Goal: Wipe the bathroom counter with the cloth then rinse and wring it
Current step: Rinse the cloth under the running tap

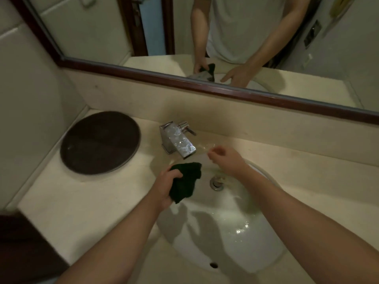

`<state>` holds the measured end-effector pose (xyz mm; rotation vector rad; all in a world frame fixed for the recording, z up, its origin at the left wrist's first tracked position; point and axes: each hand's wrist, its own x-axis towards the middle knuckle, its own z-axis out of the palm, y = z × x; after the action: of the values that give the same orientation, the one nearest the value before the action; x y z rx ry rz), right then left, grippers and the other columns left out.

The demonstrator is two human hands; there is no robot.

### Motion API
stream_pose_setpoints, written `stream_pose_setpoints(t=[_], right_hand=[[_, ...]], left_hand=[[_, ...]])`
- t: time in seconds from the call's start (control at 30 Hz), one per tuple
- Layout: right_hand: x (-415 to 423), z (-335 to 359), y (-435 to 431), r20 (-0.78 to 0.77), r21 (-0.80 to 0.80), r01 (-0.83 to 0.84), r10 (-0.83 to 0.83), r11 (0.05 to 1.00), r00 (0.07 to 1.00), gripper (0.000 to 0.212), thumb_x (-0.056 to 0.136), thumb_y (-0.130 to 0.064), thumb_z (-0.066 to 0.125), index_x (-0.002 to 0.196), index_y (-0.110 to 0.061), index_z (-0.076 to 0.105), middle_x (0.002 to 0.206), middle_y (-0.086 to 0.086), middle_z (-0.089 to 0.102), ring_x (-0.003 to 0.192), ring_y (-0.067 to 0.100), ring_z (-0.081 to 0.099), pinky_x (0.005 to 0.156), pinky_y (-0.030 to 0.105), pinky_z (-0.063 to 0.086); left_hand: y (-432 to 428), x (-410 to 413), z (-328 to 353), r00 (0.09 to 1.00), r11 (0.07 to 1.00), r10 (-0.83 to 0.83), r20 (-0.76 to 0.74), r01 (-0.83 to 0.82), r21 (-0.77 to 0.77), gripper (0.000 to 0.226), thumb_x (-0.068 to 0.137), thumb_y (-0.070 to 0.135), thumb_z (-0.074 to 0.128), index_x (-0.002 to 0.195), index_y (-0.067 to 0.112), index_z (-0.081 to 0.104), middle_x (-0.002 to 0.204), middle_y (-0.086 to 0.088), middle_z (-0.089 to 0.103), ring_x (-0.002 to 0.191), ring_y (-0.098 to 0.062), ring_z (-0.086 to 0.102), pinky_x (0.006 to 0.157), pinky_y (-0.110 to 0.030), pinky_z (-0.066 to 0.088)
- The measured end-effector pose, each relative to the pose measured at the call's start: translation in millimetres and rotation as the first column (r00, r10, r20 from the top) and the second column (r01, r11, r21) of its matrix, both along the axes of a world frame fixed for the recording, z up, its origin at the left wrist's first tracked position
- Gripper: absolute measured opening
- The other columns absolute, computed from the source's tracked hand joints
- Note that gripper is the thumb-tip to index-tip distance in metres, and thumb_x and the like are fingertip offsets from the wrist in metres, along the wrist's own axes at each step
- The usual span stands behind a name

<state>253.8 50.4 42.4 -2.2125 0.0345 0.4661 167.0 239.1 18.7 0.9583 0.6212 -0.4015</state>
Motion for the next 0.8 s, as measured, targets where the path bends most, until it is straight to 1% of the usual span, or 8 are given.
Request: stream_pose_setpoints(t=[0.1,0.2,0.27,0.37,0.43,0.5,0.67,0.8], right_hand=[[30,10,24,0.035,0.072,0.040,-0.043,0.997,0.998,0.038,0.091,-0.033,0.060,0.124,-0.014,0.059,0.090,0.004,0.072,0.078,0.017,0.068,0.076,0.033,0.050],[49,18,47,0.115,-0.058,-0.129,0.135,0.990,0.984,0.043,0.094,-0.033,0.057,0.133,-0.016,0.054,0.094,0.005,0.073,0.086,0.019,0.066,0.067,0.026,0.042],[56,16,55,0.166,-0.132,-0.197,0.218,0.971,0.962,0.034,0.096,-0.026,0.054,0.127,-0.015,0.061,0.095,0.007,0.074,0.087,0.020,0.068,0.064,0.026,0.042],[63,12,56,0.226,-0.194,-0.232,0.274,0.953,0.935,0.028,0.097,-0.014,0.048,0.117,-0.013,0.068,0.087,0.010,0.074,0.080,0.024,0.071,0.075,0.031,0.052],[68,10,54,0.229,-0.203,-0.251,0.295,0.947,0.928,0.029,0.098,-0.011,0.046,0.117,-0.011,0.068,0.086,0.012,0.073,0.076,0.025,0.070,0.071,0.023,0.049],[73,8,52,0.230,-0.194,-0.234,0.276,0.953,0.933,0.029,0.097,-0.009,0.044,0.114,-0.009,0.068,0.087,0.013,0.073,0.075,0.024,0.070,0.064,0.021,0.043],[77,4,51,0.233,-0.146,-0.224,0.253,0.964,0.939,0.030,0.098,-0.011,0.043,0.115,-0.009,0.067,0.090,0.008,0.071,0.072,0.020,0.068,0.073,0.030,0.050],[62,-13,43,0.178,0.025,-0.005,0.000,1.000,0.984,0.029,0.098,-0.027,0.043,0.106,-0.015,0.068,0.089,0.000,0.070,0.079,0.020,0.066,0.073,0.032,0.048]], left_hand=[[-1,7,-4,0.995,0.997,0.068,-0.068,-0.069,-0.017,0.035,0.087,0.001,0.047,0.118,0.012,0.057,0.111,-0.023,0.063,0.094,-0.036,0.063,0.057,-0.034,0.056],[-4,17,-9,0.993,0.995,0.050,-0.109,-0.059,-0.081,0.036,0.087,0.004,0.046,0.118,0.015,0.062,0.108,-0.019,0.066,0.090,-0.032,0.066,0.062,-0.033,0.055],[-6,24,-12,0.989,0.995,0.035,-0.142,-0.048,-0.089,0.035,0.087,0.007,0.046,0.118,0.014,0.062,0.106,-0.017,0.067,0.083,-0.030,0.067,0.058,-0.029,0.054],[-9,33,-17,0.978,0.991,0.033,-0.207,-0.059,-0.120,0.026,0.089,0.010,0.045,0.109,0.011,0.062,0.087,-0.012,0.067,0.061,-0.023,0.065,0.041,-0.019,0.047],[-8,40,-25,0.978,0.986,0.039,-0.204,-0.070,-0.148,0.024,0.087,0.009,0.046,0.104,0.014,0.063,0.084,-0.010,0.067,0.065,-0.024,0.065,0.043,-0.020,0.047],[-8,45,-34,0.980,0.984,0.035,-0.196,-0.068,-0.164,0.023,0.085,0.010,0.047,0.101,0.015,0.064,0.083,-0.008,0.068,0.066,-0.023,0.066,0.047,-0.022,0.049],[-10,56,-41,0.988,0.984,0.008,-0.157,-0.036,-0.176,0.042,0.073,0.015,0.058,0.115,0.012,0.062,0.089,-0.009,0.068,0.079,-0.025,0.065,0.067,-0.030,0.044],[-8,62,-48,0.986,0.989,-0.013,-0.169,-0.012,-0.146,0.039,0.067,0.020,0.059,0.106,0.014,0.062,0.088,-0.008,0.062,0.073,-0.024,0.061,0.059,-0.026,0.038]])
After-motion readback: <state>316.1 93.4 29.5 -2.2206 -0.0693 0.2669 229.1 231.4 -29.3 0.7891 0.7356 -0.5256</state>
